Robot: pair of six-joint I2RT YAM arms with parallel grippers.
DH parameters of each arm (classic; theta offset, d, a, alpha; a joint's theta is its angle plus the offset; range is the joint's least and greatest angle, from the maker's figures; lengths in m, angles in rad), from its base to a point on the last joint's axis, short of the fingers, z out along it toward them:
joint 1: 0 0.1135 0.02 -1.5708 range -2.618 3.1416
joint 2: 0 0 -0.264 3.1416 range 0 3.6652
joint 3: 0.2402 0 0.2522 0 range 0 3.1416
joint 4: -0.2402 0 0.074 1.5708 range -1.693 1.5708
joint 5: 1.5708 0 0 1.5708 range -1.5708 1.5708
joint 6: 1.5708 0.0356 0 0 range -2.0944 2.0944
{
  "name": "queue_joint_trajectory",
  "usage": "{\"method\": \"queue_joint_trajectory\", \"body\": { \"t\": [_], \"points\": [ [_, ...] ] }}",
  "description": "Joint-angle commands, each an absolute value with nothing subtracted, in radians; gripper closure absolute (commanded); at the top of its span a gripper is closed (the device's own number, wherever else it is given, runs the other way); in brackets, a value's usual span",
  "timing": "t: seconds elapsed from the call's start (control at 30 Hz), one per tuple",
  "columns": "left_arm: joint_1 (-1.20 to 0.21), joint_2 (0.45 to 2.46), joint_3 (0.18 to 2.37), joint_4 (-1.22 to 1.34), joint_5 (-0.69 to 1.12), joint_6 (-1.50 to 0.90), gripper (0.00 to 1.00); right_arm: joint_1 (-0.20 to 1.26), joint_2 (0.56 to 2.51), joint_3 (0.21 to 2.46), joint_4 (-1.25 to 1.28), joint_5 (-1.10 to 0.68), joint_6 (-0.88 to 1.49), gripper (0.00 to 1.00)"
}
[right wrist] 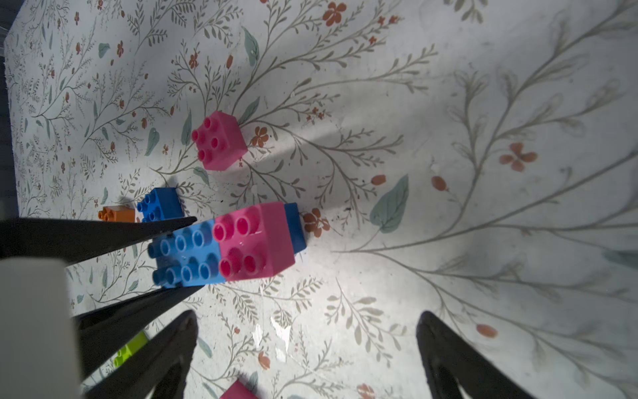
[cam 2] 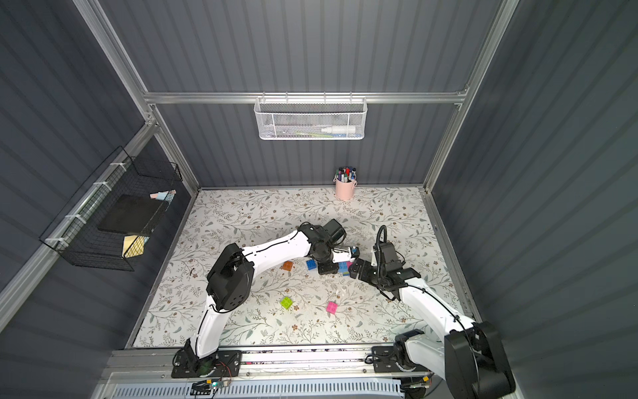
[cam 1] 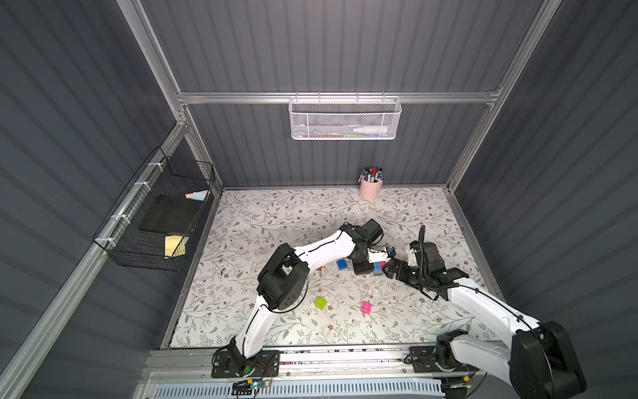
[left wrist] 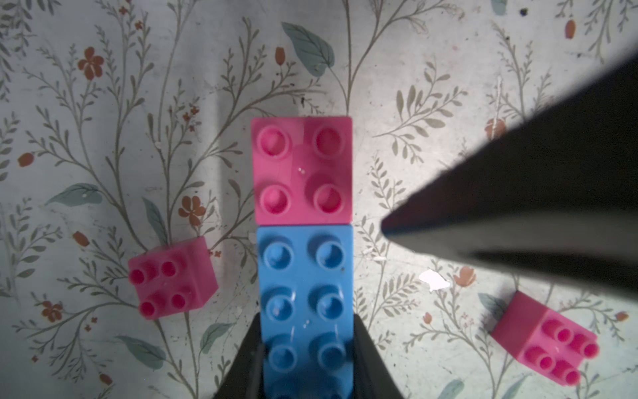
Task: Assemble the number 4 with lego
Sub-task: Assemble the lego brick with the lego brick.
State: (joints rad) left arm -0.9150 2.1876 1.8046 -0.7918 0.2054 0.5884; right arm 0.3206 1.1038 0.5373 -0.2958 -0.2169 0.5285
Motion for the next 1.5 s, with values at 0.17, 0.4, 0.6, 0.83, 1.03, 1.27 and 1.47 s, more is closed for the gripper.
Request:
{"method": "queue_joint_trajectory", "body": {
  "t": [0.17, 0.4, 0.6, 0.83, 1.03, 1.27, 1.47],
  "points": [
    [-0.926, 2.184, 1.793, -0.856, 0.206, 0.643, 0.89, 0.320, 1.013, 0.513, -0.424, -0.195, 0.544, 0.01],
    [-0.926, 2.172, 1.803, -0.850, 0.193, 0.649, 0.74, 0.319, 1.015, 0.489, -0.401, -0.200, 0.549, 0.01],
    [-0.925, 2.153, 1.800, -0.836, 0.192, 0.649, 0.59, 0.319, 1.020, 0.483, -0.387, -0.199, 0.545, 0.01],
    [-0.926, 2.132, 1.796, -0.821, 0.188, 0.640, 0.49, 0.319, 1.018, 0.480, -0.388, -0.201, 0.543, 0.01],
    [-0.925, 2.071, 1.760, -0.797, 0.181, 0.632, 0.38, 0.319, 1.010, 0.479, -0.414, -0.235, 0.554, 0.01],
    [-0.903, 1.934, 1.643, -0.714, 0.149, 0.559, 0.29, 0.321, 0.987, 0.464, -0.430, -0.292, 0.550, 0.01],
    [-0.834, 1.811, 1.451, -0.554, 0.130, 0.411, 0.26, 0.351, 0.978, 0.485, -0.484, -0.303, 0.517, 0.01]
  ]
}}
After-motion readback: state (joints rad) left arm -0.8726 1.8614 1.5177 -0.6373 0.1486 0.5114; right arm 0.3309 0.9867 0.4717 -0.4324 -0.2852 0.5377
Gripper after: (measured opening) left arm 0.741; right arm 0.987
